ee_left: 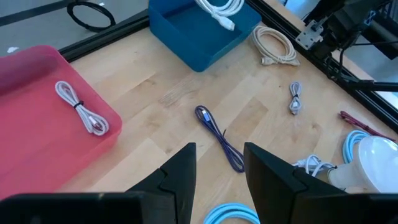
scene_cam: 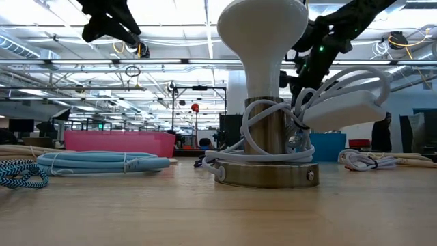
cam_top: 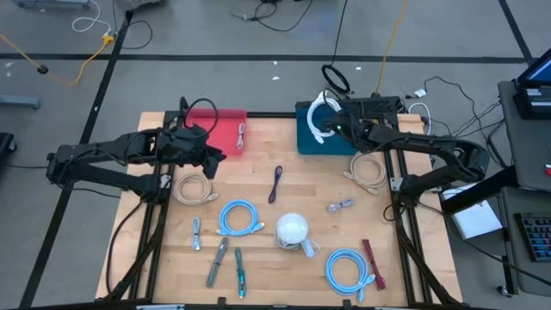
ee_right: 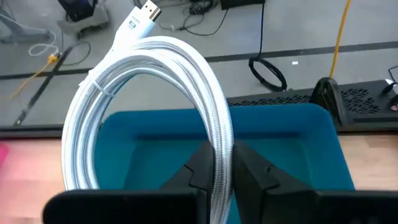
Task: Pick & Place USB Port
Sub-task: Put the white USB cable into the blue bin, then put the purple USB cable into the pink bin
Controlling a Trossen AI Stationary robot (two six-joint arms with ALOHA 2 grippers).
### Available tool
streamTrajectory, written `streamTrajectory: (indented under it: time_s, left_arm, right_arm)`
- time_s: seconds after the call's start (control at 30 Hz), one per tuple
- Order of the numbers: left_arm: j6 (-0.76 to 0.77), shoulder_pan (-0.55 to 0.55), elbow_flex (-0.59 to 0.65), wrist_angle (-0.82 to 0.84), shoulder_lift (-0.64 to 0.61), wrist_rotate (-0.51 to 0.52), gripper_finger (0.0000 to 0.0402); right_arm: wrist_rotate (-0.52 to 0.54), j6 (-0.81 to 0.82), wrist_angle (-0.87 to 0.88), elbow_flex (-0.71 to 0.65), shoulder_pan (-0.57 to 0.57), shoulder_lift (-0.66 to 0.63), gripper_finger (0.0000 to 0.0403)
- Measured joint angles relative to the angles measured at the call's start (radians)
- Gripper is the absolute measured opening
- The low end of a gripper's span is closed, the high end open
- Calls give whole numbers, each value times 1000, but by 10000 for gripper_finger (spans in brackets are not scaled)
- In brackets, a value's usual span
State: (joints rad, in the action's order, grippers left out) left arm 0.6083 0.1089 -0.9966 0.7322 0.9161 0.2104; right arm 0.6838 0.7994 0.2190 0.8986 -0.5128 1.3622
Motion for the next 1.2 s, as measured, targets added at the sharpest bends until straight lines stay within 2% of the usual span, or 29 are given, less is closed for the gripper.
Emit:
streamTrajectory:
  time_s: [0.37, 0.6, 0.67, 0.73, 0.87, 1.03, 1.2]
  left_arm:
    - [0, 0, 0, 1, 0, -9, 136]
    - [2, -6, 0, 7, 0, -26, 136]
    - [0, -6, 0, 9, 0, -26, 136]
    - [-3, -6, 0, 15, 0, -26, 136]
    - [-8, -6, 0, 14, 0, -13, 136]
    - [-12, -6, 0, 14, 0, 0, 136]
    - [-11, -6, 0, 27, 0, 0, 136]
  right_arm:
    - [-134, -4, -17, 0, -2, 173, 26]
    - [-142, -79, -17, 0, -5, 172, 26]
    - [-173, -113, -21, 0, -12, 166, 26]
    - [-229, -138, -25, 1, -22, 167, 45]
    - [-324, -176, -25, 1, -38, 167, 109]
    - [-331, -190, -21, 1, -40, 142, 166]
    - [-322, -191, -38, 1, -45, 71, 190]
